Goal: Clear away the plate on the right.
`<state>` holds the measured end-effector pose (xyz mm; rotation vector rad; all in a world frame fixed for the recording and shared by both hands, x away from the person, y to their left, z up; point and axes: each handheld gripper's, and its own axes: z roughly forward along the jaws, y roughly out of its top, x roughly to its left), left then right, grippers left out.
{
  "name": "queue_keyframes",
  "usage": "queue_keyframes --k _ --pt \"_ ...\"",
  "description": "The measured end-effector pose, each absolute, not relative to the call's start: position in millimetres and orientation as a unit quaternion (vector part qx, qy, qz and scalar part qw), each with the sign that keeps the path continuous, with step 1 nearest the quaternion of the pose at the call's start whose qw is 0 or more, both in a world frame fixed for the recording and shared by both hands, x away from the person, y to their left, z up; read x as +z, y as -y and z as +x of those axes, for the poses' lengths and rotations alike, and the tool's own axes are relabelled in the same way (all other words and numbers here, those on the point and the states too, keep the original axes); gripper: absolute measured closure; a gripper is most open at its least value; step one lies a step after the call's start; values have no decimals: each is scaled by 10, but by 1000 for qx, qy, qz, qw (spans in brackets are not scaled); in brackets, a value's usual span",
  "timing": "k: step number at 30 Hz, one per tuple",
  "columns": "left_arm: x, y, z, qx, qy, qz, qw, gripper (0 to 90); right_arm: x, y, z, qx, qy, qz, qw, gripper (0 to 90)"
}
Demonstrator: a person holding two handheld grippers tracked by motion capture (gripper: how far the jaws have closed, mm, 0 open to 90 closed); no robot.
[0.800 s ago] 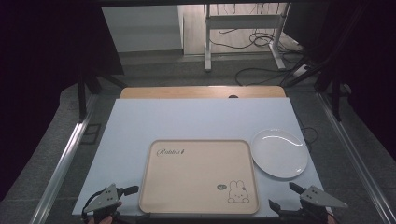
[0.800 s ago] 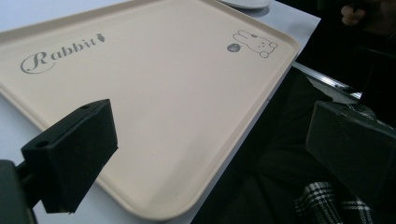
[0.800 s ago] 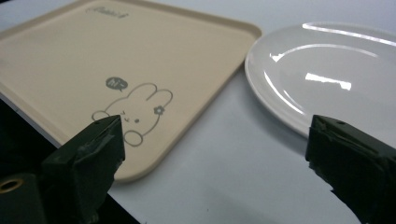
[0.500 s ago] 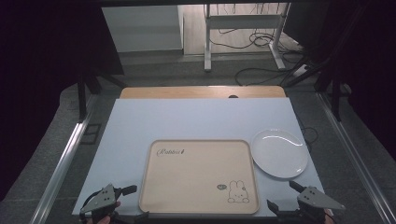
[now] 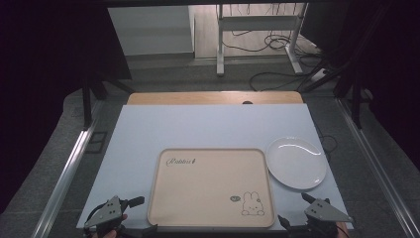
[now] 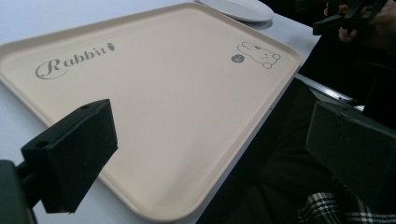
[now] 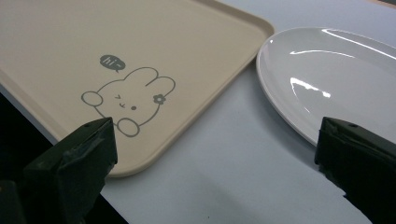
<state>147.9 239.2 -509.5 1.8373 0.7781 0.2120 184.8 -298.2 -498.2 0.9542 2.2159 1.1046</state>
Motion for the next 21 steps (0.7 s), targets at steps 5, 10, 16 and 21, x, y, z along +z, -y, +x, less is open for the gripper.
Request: queue_keyframes --k 5,10,16,21 --pt "-5095 -2389 1481 88 -326 773 537 15 -4987 2956 1844 396 -813 345 250 0" --pt "-5095 -2386 1482 87 -325 774 536 15 -4989 2945 1849 390 -812 349 257 0" --pt "-5095 -2385 1483 87 -325 775 536 15 -4968 2954 1866 389 -807 357 264 0" --pt "-5096 -2383 1484 86 -325 775 535 15 -4964 2959 1910 383 -808 360 267 3"
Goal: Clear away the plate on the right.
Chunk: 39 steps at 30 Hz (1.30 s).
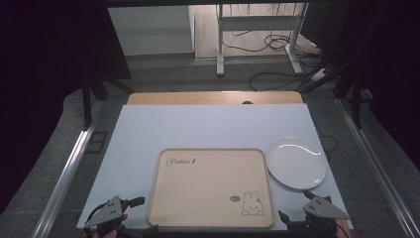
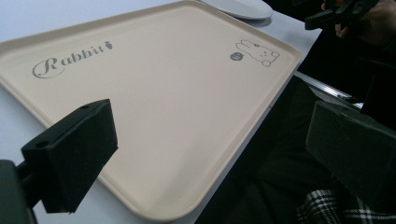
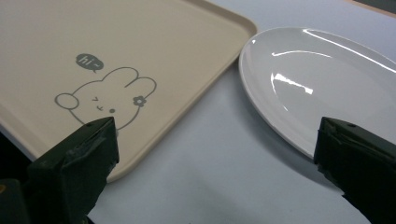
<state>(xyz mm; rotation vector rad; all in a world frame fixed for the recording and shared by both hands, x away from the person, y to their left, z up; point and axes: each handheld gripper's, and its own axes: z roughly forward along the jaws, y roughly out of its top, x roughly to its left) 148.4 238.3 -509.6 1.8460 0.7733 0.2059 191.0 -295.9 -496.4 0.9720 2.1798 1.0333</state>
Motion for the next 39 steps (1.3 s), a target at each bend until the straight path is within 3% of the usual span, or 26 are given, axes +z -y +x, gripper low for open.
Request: queue_keyframes --k 17,39 --pt "-5094 -2370 1486 87 -321 780 531 15 -4986 2956 2043 379 -812 358 264 18" --pt "-5092 -2356 1485 88 -317 784 526 16 -5063 2966 2198 319 -809 395 295 11"
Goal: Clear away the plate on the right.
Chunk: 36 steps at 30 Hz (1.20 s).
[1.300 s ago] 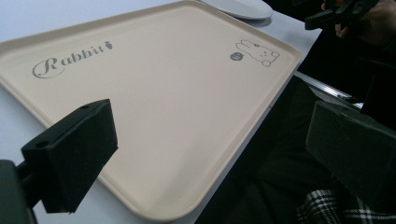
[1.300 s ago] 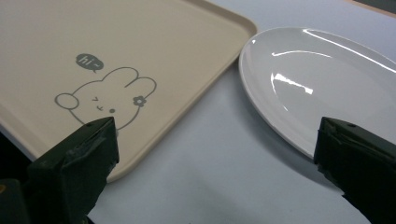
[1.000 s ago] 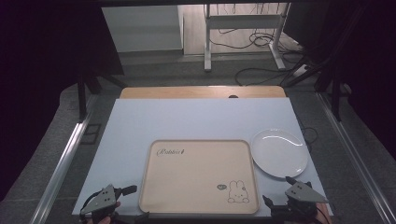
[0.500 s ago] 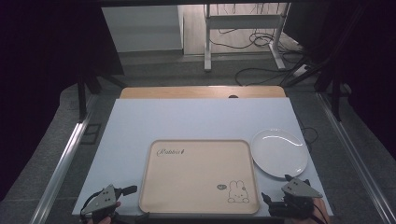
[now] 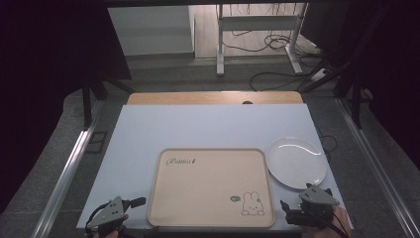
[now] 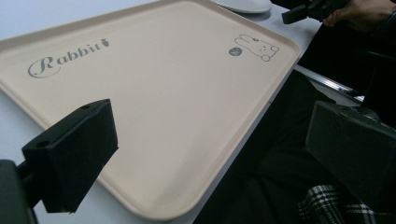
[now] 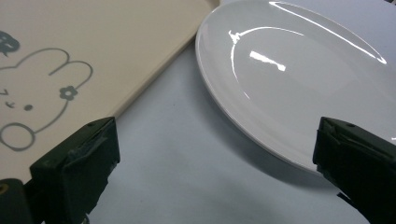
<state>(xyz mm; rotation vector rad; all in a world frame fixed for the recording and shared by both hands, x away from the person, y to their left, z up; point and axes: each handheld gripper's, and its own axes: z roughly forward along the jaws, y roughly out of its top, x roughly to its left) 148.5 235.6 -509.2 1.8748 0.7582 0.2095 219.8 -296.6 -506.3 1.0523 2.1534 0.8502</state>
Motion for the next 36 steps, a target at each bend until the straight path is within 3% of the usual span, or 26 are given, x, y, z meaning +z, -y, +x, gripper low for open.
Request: queue_keyframes --k 12,36 --pt "-5092 -2351 1487 87 -316 785 525 16 -5032 2874 2210 279 -816 371 344 151" --pt "-5092 -2339 1488 88 -314 789 521 16 -5073 2681 2316 164 -851 294 404 291"
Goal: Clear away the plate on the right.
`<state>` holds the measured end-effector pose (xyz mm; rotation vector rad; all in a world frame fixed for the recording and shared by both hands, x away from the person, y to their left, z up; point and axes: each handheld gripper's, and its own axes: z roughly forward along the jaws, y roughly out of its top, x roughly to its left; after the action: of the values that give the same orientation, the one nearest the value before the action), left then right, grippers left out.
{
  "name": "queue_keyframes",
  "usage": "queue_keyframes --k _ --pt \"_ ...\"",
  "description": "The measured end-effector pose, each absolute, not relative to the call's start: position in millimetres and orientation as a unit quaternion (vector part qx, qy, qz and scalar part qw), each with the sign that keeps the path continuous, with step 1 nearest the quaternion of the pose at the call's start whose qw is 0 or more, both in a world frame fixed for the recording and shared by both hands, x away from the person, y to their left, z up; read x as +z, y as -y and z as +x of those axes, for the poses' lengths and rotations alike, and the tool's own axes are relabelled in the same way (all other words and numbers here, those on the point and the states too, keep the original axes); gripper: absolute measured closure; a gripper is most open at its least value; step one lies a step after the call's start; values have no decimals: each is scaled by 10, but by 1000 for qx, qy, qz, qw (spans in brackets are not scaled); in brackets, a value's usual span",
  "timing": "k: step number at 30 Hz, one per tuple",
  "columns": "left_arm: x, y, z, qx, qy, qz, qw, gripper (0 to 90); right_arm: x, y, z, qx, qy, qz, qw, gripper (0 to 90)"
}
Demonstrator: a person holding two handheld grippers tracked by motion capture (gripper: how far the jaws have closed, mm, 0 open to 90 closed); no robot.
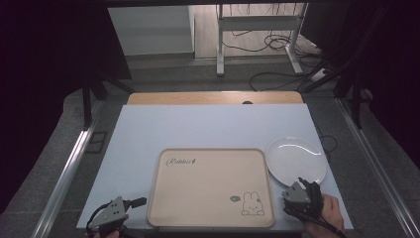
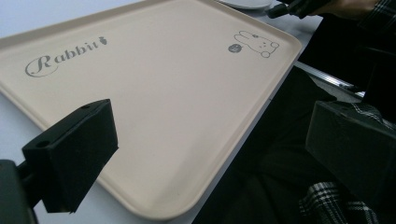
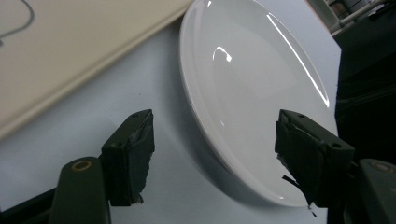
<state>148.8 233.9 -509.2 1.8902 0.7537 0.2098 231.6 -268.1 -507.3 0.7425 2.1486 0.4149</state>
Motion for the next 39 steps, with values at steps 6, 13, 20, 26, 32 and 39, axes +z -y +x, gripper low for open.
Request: queue_keyframes --k 6,13,20,26,32,39 --pt "-5091 -2334 1486 87 -314 790 520 17 -5108 2637 2348 136 -853 265 430 320" --pt "-5091 -2332 1485 88 -313 790 519 16 -5169 2588 2387 98 -857 226 453 347" --pt "-5091 -2329 1486 88 -313 791 519 17 -5226 2556 2407 66 -861 193 467 369" --pt "-5091 -2327 1489 87 -312 792 518 17 -5278 2506 2421 38 -861 163 480 424" --pt "-5091 -2326 1489 87 -311 793 517 17 -5343 2428 2405 0 -858 133 497 490" --pt "-5091 -2324 1490 86 -311 793 517 17 -5390 2387 2424 -34 -856 111 503 565"
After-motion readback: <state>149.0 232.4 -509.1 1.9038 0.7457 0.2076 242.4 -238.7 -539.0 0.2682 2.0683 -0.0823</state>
